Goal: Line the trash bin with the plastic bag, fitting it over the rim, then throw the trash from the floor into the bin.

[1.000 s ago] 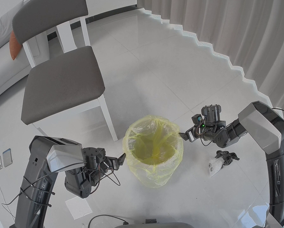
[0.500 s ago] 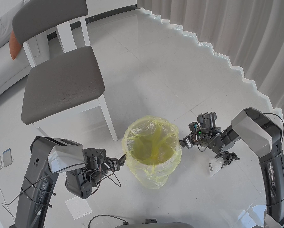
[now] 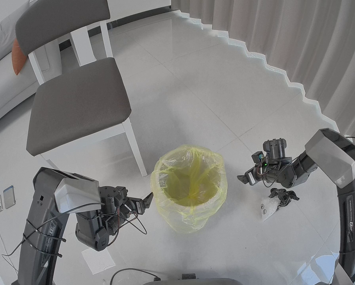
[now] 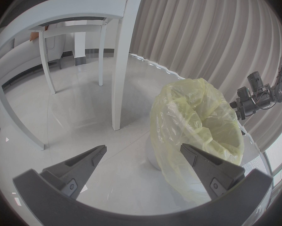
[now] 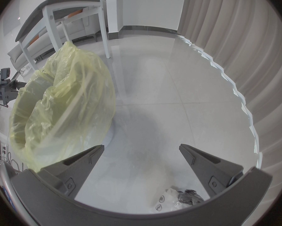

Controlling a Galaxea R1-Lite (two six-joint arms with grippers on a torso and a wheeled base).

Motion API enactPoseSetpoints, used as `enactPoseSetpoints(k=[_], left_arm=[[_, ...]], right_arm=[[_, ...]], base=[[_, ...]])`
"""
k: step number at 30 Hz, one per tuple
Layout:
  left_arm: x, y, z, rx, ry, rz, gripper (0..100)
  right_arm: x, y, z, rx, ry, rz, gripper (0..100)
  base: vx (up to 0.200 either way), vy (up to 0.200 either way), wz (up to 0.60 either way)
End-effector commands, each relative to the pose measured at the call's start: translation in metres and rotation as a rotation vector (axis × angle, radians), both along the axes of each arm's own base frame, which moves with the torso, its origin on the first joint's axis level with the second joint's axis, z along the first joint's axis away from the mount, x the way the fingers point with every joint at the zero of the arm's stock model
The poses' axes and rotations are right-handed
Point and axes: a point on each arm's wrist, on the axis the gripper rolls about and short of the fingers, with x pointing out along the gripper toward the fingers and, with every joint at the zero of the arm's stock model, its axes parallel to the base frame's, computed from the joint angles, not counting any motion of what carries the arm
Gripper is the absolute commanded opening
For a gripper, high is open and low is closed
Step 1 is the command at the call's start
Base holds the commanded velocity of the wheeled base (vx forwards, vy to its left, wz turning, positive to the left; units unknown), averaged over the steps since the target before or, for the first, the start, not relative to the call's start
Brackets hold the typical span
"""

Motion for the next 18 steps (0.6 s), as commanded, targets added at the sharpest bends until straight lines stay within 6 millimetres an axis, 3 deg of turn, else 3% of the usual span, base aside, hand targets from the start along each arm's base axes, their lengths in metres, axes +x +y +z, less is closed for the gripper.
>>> enactPoseSetpoints(k=[1,9,18], left_arm=[[-0.009,0.009,0.015,-0.005,-0.008,0.011,100],[-0.014,0.01,0.025,-0.007,-0.01,0.013,100],[-0.018,0.006,0.025,-0.002,-0.006,0.005,100]], right_arm=[[-0.009,-0.037,0.017,-0.031,0.007,-0.056,100],[-0.019,-0.092,0.001,-0.055,0.081,-0.162,100],[-0.02,-0.137,-0.037,-0.061,0.157,-0.256,100]], base=[[0.0,0.0,0.0],[0.0,0.0,0.0],[0.0,0.0,0.0]])
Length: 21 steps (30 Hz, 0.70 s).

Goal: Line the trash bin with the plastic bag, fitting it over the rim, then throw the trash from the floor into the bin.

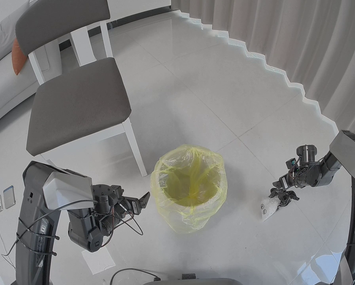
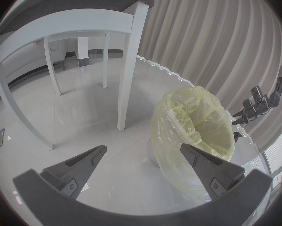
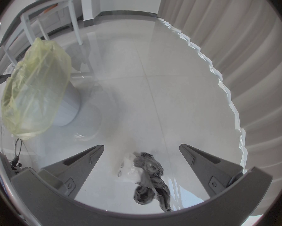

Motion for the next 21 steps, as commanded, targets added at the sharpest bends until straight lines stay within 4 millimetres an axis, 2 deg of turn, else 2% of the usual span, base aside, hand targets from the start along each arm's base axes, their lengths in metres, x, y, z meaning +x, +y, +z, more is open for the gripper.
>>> enactPoseSetpoints(k=[1,3,7,21], left_arm=[[0.0,-0.001,0.003,-0.005,-0.018,-0.001,100],[-0.001,-0.002,0.002,-0.004,-0.015,-0.003,100],[-0.001,-0.002,0.002,-0.004,-0.014,-0.003,100],[-0.005,-0.004,0.006,-0.003,-0.015,-0.009,100]], right_arm=[[0.0,-0.017,-0.023,-0.002,0.046,-0.032,100],[0.0,-0.023,-0.033,0.002,0.062,-0.043,100],[-0.001,-0.023,-0.034,0.02,0.091,-0.037,100],[0.015,-0.04,-0.025,0.016,0.249,-0.09,100]], base=[[0.0,0.0,0.0],[0.0,0.0,0.0],[0.0,0.0,0.0],[0.0,0.0,0.0]])
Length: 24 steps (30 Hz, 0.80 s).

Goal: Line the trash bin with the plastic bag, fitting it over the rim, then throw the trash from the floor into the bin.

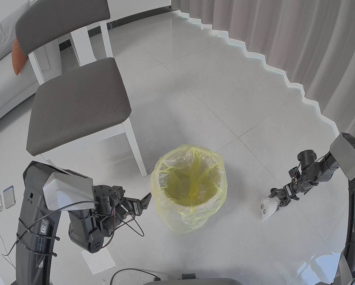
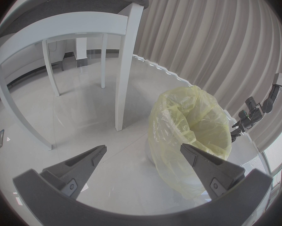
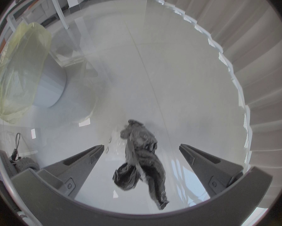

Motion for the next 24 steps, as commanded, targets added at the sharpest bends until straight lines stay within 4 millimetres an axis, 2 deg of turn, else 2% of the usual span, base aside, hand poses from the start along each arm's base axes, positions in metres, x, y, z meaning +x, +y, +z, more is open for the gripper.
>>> enactPoseSetpoints(k=[1,8,24], left_arm=[[-0.0016,-0.0001,0.0053,-0.006,-0.018,0.002,100],[-0.0016,-0.0016,0.0046,-0.002,-0.02,0.009,100],[-0.0032,-0.0061,0.0051,-0.001,-0.022,0.002,100]], right_arm=[[0.015,-0.0107,0.0037,-0.013,0.021,-0.026,100],[0.0215,-0.0149,0.0058,-0.013,0.058,-0.034,100],[0.0148,-0.0129,0.0049,0.0,0.168,-0.02,100]], base=[[0.0,0.0,0.0],[0.0,0.0,0.0],[0.0,0.0,0.0]])
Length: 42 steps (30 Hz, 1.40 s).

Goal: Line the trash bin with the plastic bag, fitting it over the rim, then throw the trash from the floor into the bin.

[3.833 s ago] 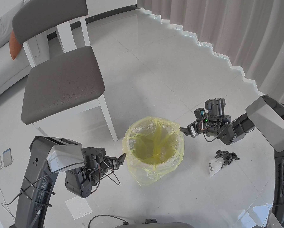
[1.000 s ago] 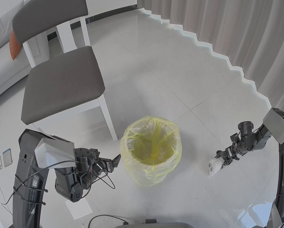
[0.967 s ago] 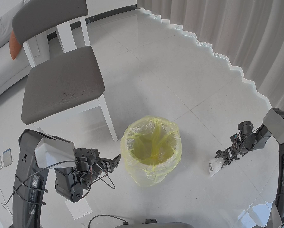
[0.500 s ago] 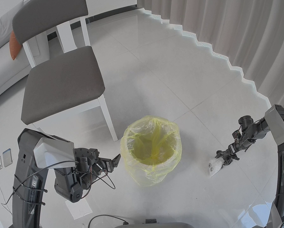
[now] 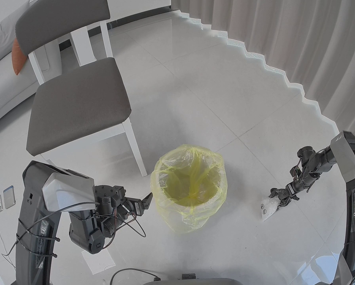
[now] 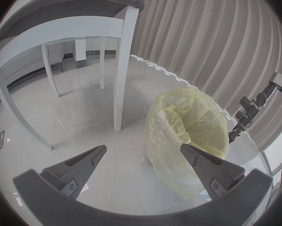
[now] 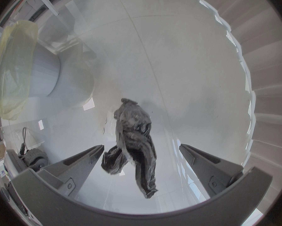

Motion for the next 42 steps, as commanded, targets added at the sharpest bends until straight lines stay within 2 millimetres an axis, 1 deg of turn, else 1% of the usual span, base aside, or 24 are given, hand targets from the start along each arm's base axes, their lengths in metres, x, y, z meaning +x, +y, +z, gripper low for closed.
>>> enactPoseSetpoints(k=[1,6,7,27,36,42], left_arm=[[0.001,-0.001,0.002,-0.008,-0.019,-0.001,100],[0.001,-0.001,0.002,-0.008,-0.019,-0.001,100],[0.001,-0.001,0.002,-0.007,-0.018,-0.001,100],[0.001,-0.001,0.0,-0.006,-0.015,-0.001,100],[0.0,0.0,-0.002,-0.004,-0.006,0.0,100],[0.0,-0.001,0.001,-0.007,-0.014,0.0,100]], right_arm=[[0.001,0.001,-0.001,0.0,-0.002,0.001,100],[0.001,0.002,-0.001,0.0,0.006,0.006,100],[0.001,0.002,-0.001,0.0,0.009,0.009,0],[-0.002,0.004,0.0,0.003,0.023,0.012,0],[-0.011,0.009,0.016,0.003,0.016,0.02,0],[-0.018,0.013,0.032,0.002,0.006,0.027,0]], base=[[0.0,0.0,0.0],[0.0,0.0,0.0],[0.0,0.0,0.0],[0.0,0.0,0.0],[0.0,0.0,0.0],[0.0,0.0,0.0]])
